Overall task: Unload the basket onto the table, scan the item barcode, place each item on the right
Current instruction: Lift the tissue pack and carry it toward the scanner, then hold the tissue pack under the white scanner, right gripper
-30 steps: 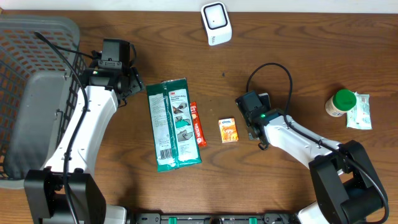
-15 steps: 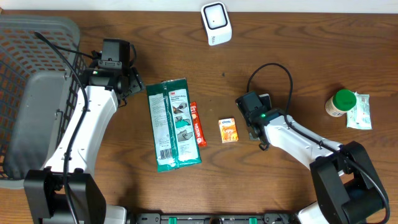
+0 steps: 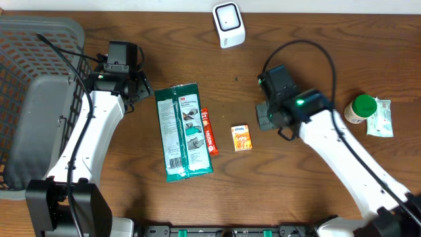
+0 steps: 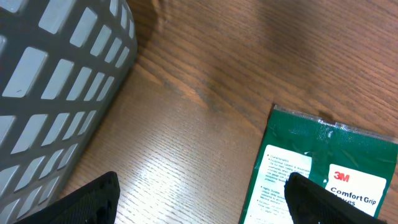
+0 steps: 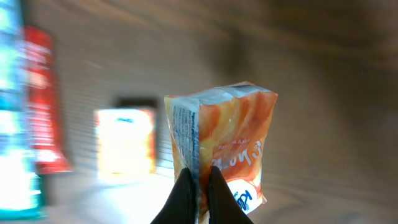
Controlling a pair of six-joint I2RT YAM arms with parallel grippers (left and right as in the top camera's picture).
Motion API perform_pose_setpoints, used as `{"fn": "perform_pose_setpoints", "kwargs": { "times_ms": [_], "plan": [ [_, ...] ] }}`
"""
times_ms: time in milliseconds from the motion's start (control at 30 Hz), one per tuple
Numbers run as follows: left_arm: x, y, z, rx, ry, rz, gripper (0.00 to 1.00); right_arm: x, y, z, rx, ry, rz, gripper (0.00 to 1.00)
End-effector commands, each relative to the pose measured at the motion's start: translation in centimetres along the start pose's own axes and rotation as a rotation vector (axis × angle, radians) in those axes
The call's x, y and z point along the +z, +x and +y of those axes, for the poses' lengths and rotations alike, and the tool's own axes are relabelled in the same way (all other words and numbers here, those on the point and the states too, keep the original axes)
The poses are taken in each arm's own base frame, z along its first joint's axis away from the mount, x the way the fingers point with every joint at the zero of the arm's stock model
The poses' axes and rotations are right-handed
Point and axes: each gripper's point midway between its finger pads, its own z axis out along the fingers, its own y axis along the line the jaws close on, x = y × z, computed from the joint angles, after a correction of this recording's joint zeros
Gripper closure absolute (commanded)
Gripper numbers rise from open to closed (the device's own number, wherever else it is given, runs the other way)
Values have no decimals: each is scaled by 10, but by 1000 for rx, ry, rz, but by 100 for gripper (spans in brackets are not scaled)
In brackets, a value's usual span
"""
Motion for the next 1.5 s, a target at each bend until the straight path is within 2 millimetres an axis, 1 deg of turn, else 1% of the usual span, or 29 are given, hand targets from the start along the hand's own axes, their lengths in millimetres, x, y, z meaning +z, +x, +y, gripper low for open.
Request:
{"fn": "perform_pose_setpoints", "kwargs": {
  "times_ms": [0,167,300,433,467,500,600,633,667,733,800,1000,1033,1067,1233,1367,1467],
  "plan": [
    [-1,-2,2,10,-14,-10,15,-40,-22,33,21,-244,-37,99],
    [-1,-2,2,10,-14,-10,15,-67,-52,45,67,-315,-103,99],
    [-1,-2,2,10,-14,-10,15,-93,-71,62,64,-411,-99,99],
    [-1,-2,2,10,-14,-10,15,-115,-93,62,63,-428,-72,99],
    [-1,-2,2,10,-14,-10,15,-121,-101,63,58,-441,-66,99],
    [-1,-2,2,10,-14,-10,15,-131,-116,65,49,-458,-76,99],
    [-1,-2,2,10,-14,-10,15,-140,-143,70,51,-492,-117,99],
    [-1,-2,2,10,-14,-10,15,-141,-150,72,50,-515,-126,99],
    [-1,-2,2,10,-14,-10,15,-141,-165,80,47,-584,-146,99],
    [-1,-2,2,10,-14,-10,15,-134,-178,84,74,-637,-157,99],
    [-1,-2,2,10,-14,-10,15,-121,-191,84,107,-672,-157,99],
    [-1,-2,2,10,-14,-10,15,-74,-235,78,215,-780,-176,99],
    [-1,-2,2,10,-14,-10,15,-64,-245,75,249,-792,-185,99],
    [-1,-2,2,10,-14,-10,15,-45,-262,67,293,-804,-211,99],
    [-1,-2,2,10,-14,-10,15,6,-300,48,427,-835,-269,99],
    [-1,-2,2,10,-14,-9,15,50,-319,43,523,-875,-285,99],
    [-1,-2,2,10,-14,-10,15,79,-326,48,584,-941,-272,99]
  ]
}}
